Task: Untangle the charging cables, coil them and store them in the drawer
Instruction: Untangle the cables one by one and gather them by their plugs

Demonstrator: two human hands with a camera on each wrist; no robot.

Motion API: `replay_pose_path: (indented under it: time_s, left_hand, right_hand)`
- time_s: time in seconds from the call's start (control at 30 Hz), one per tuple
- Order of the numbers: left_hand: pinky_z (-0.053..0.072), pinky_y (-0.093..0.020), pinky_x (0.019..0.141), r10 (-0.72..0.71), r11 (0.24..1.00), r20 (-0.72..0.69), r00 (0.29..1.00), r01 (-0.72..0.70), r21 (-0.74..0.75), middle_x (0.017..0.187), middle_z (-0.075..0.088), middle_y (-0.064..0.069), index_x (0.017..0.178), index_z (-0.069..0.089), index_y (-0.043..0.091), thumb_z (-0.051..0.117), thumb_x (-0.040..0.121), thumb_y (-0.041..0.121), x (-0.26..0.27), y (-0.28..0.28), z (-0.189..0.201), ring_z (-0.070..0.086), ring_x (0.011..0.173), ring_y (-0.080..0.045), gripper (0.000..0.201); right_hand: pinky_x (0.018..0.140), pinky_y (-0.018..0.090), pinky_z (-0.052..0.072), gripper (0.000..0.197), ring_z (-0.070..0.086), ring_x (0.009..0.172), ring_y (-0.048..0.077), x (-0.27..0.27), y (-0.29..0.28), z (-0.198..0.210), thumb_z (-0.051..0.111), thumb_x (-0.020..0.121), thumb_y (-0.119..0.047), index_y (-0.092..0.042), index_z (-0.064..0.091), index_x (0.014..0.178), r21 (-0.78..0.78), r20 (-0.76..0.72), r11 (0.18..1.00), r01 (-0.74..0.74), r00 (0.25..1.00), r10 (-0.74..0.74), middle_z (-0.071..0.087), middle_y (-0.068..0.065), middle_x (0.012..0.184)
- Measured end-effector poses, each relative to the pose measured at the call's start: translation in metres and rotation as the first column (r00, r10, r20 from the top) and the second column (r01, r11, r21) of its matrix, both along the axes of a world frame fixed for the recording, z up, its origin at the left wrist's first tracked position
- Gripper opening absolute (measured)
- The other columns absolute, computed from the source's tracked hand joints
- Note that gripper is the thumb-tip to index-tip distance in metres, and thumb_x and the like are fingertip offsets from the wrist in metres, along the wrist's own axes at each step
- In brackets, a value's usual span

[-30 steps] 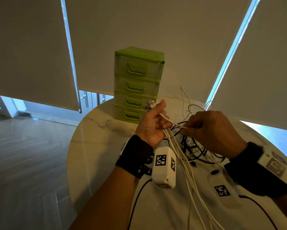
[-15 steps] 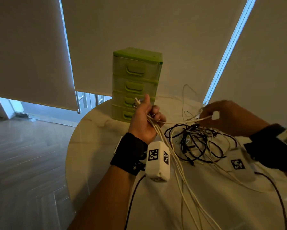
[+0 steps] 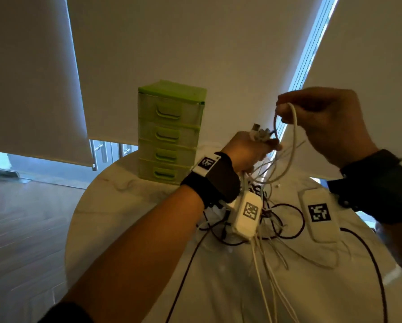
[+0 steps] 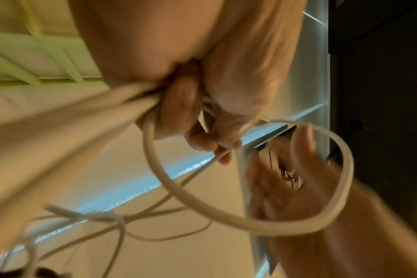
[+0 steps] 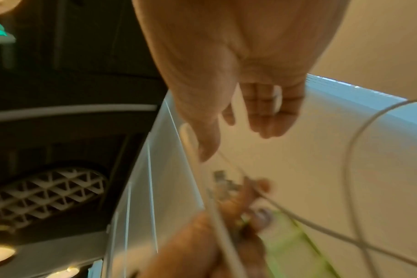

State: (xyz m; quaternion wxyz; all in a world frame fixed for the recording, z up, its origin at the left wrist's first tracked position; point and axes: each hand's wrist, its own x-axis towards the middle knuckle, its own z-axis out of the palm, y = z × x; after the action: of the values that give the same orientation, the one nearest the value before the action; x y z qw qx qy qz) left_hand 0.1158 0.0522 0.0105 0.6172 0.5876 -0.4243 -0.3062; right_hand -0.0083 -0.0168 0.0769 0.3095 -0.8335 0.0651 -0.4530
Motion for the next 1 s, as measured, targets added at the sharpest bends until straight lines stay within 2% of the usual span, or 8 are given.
replay_pose_path:
  time_s: [0.1,0.17,0.3,0.43,0.6,0.73,0.87,1.0]
  left_hand:
    - [0.023,-0.02,0.041,0.047,0.998,0.012,0.999,-0.046,-0.053,0.072,0.049,-0.004,0.083,0.067,0.016,0.057,0.096,0.027,0.014,0.008,0.001,0.03,0.046,-0.01,0.02]
    - [0.019,-0.018,0.039,0.036,0.995,-0.065,0.997,-0.042,-0.095,0.074,0.051,-0.005,0.086,0.065,0.015,0.055,0.098,0.026,0.024,0.016,-0.001,0.025,0.039,-0.006,0.019]
    - [0.017,-0.015,0.034,0.036,0.985,-0.178,0.983,-0.065,-0.163,0.071,0.055,-0.002,0.085,0.06,0.014,0.05,0.1,0.027,0.039,0.033,0.004,0.019,0.037,-0.004,0.022]
    - [0.019,-0.015,0.031,0.038,0.965,-0.228,0.973,-0.095,-0.245,0.068,0.059,0.001,0.085,0.06,0.015,0.049,0.1,0.029,0.054,0.051,0.019,0.02,0.034,-0.001,0.023]
    - [0.02,-0.014,0.031,0.056,0.948,-0.227,0.972,-0.123,-0.295,0.069,0.06,0.002,0.084,0.06,0.015,0.048,0.1,0.03,0.066,0.068,0.029,0.024,0.037,-0.002,0.024]
    - [0.021,-0.013,0.031,0.023,0.946,-0.221,0.975,-0.093,-0.31,0.069,0.061,0.002,0.084,0.061,0.015,0.047,0.101,0.027,0.069,0.075,0.03,0.025,0.034,-0.001,0.025]
    - [0.02,-0.012,0.031,-0.127,0.933,-0.278,0.952,0.02,-0.359,0.069,0.063,0.001,0.085,0.06,0.013,0.042,0.102,0.025,0.063,0.07,0.034,0.024,0.033,0.0,0.027]
    - [0.022,-0.011,0.03,-0.272,0.885,-0.291,0.917,0.12,-0.45,0.067,0.062,0.003,0.086,0.058,0.015,0.046,0.093,0.03,0.057,0.07,0.042,0.024,0.032,0.0,0.021]
  right_hand:
    - [0.075,0.03,0.053,0.09,0.064,0.091,0.013,-0.01,-0.013,-0.028,0.076,0.061,-0.05,-0.03,0.041,0.142,0.013,-0.327,0.979,0.204,0.926,-0.189,0.055,-0.003,0.121]
    - [0.083,0.029,0.049,0.111,0.057,0.101,0.012,-0.013,-0.019,-0.07,0.075,0.056,-0.059,-0.042,0.017,0.149,-0.039,-0.718,0.984,0.176,0.679,-0.15,0.045,-0.009,0.126]
    - [0.091,0.042,0.055,0.095,0.065,0.107,0.022,0.001,-0.033,-0.127,0.082,0.058,-0.06,-0.04,0.031,0.135,0.042,-0.952,0.999,0.002,0.305,0.039,0.058,-0.011,0.121]
    - [0.058,0.032,0.056,0.071,0.067,0.074,0.022,0.025,-0.053,-0.114,0.088,0.065,-0.034,-0.03,0.04,0.117,0.056,-0.932,0.981,0.188,0.361,-0.016,0.061,0.002,0.102]
    - [0.065,0.029,0.042,0.06,0.055,0.084,0.026,0.043,-0.078,-0.096,0.082,0.073,-0.039,-0.02,0.039,0.11,-0.173,-0.653,0.885,0.433,0.622,-0.432,0.061,0.012,0.108]
    - [0.097,0.036,0.045,0.076,0.057,0.109,0.023,0.041,-0.08,-0.085,0.081,0.07,-0.045,-0.025,0.046,0.134,-0.155,-0.856,0.935,0.318,0.43,-0.288,0.06,0.004,0.126]
    - [0.086,0.031,0.045,0.08,0.059,0.087,0.02,0.053,-0.057,-0.06,0.073,0.084,-0.033,-0.026,0.026,0.147,-0.149,-0.632,0.96,0.235,0.725,-0.276,0.066,0.006,0.109]
    - [0.087,0.038,0.053,0.031,0.062,0.093,0.027,0.076,-0.041,-0.053,0.053,0.097,-0.025,-0.018,0.052,0.127,-0.112,-0.689,0.984,0.141,0.703,-0.179,0.062,0.009,0.109]
